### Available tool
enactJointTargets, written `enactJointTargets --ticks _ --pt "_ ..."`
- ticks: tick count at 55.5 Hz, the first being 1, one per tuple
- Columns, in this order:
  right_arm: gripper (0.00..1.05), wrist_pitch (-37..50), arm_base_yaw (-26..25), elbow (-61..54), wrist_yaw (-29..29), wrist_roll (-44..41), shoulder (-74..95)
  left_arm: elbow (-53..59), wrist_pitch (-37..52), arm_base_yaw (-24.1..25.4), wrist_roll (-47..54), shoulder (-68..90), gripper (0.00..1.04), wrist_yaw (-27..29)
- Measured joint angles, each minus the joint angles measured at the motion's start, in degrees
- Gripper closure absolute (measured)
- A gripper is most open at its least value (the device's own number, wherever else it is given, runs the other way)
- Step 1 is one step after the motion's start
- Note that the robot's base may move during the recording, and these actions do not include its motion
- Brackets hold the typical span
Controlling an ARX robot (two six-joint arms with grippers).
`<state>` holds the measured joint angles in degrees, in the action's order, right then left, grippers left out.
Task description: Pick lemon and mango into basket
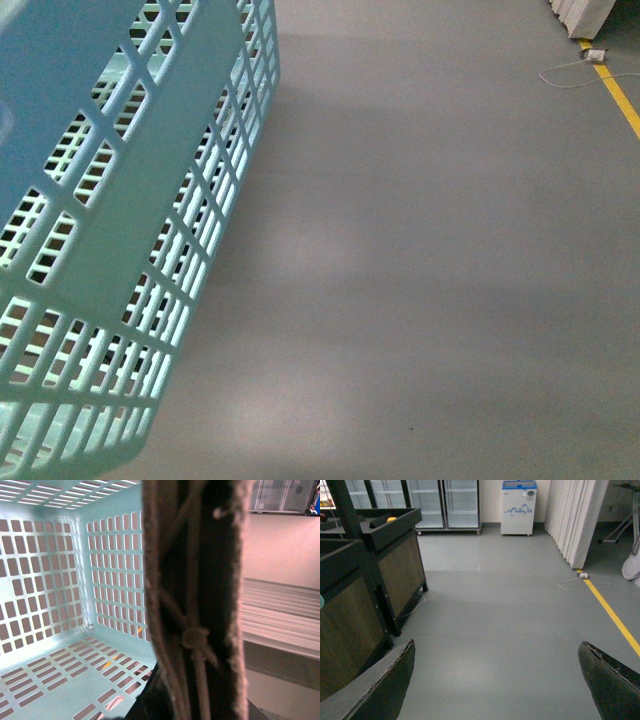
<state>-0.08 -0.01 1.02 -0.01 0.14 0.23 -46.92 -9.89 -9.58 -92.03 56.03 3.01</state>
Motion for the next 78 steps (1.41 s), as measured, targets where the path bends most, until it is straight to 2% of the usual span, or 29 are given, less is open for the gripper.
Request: enactJointTargets --ticks 38,45,56,78 --pt "0.09 0.0 0.0 0.0 0.2 0.0 0.0 -0.1 0.0 0.0 -0.1 0.0 1.01 0.0" --pt "0.09 0.0 0.0 0.0 0.2 0.0 0.0 -0.1 0.0 -0.3 -0.4 0.0 1.01 -1.5" --pt "0.09 0.0 0.0 0.0 0.2 0.0 0.0 -0.2 0.0 0.0 -0.1 0.0 1.01 0.2" --pt "0.09 0.1 0.0 0.0 0.2 0.0 0.0 -0.2 0.0 0.0 0.0 0.1 1.01 0.0"
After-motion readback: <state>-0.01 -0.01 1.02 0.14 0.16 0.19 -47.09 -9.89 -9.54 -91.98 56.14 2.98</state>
